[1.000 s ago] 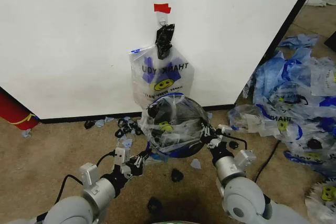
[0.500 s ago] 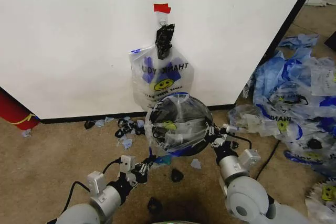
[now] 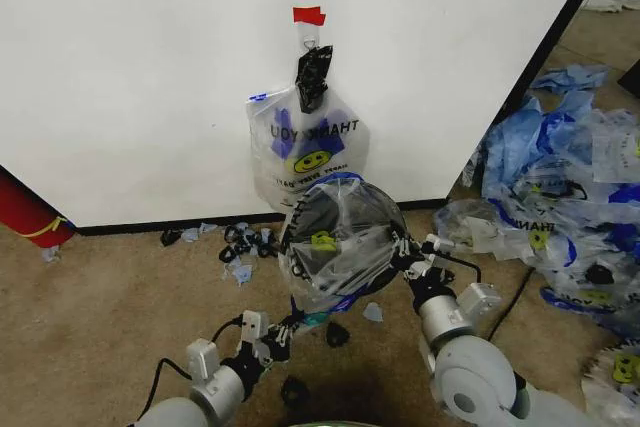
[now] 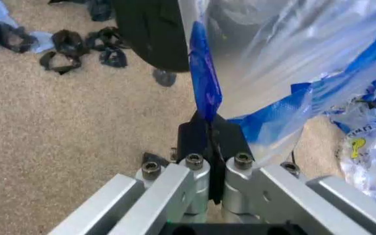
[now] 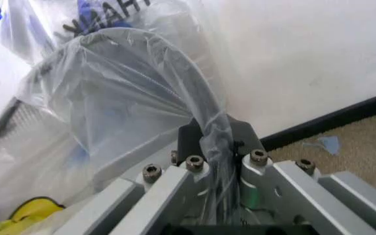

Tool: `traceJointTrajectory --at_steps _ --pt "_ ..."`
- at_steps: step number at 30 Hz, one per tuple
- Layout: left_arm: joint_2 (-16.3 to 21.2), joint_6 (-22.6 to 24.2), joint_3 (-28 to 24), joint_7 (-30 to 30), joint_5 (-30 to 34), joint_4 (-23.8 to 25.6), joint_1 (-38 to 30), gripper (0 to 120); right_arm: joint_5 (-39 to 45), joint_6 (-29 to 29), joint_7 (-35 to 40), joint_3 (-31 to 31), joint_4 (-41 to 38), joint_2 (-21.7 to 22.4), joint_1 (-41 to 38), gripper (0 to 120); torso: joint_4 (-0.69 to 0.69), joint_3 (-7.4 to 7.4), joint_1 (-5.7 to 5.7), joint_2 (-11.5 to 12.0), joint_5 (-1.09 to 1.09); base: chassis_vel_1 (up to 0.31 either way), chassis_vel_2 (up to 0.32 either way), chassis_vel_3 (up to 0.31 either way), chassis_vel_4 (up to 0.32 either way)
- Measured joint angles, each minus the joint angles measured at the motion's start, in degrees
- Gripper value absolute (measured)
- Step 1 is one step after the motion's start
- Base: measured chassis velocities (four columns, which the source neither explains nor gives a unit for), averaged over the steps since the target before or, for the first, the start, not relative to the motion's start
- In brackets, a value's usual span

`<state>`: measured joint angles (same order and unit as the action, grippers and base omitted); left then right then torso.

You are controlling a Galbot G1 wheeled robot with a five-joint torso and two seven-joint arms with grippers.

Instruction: Pick up the garbage bag from the wall and place it over the trash bin.

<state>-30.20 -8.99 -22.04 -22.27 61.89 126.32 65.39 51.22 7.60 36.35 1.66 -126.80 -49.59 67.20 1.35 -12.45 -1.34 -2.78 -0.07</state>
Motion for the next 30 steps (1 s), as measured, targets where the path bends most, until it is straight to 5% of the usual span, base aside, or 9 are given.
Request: traceJointTrajectory --at_steps 19,30 --pt "3.8 1.2 1.9 0.4 -0.6 9.4 0.9 0 0.0 0.8 3.3 3.2 3.2 -4.4 -5.4 0 0.01 0.01 0.00 0.0 0.01 0.000 0.000 0.000 0.000" --pt "2.1 1.2 -0.3 0.9 -2.5 6.3 0.9 0 2.1 0.8 4.4 2.8 1.7 -5.4 -6.1 0 0.00 0.00 0.00 0.0 0.01 0.000 0.000 0.000 0.000"
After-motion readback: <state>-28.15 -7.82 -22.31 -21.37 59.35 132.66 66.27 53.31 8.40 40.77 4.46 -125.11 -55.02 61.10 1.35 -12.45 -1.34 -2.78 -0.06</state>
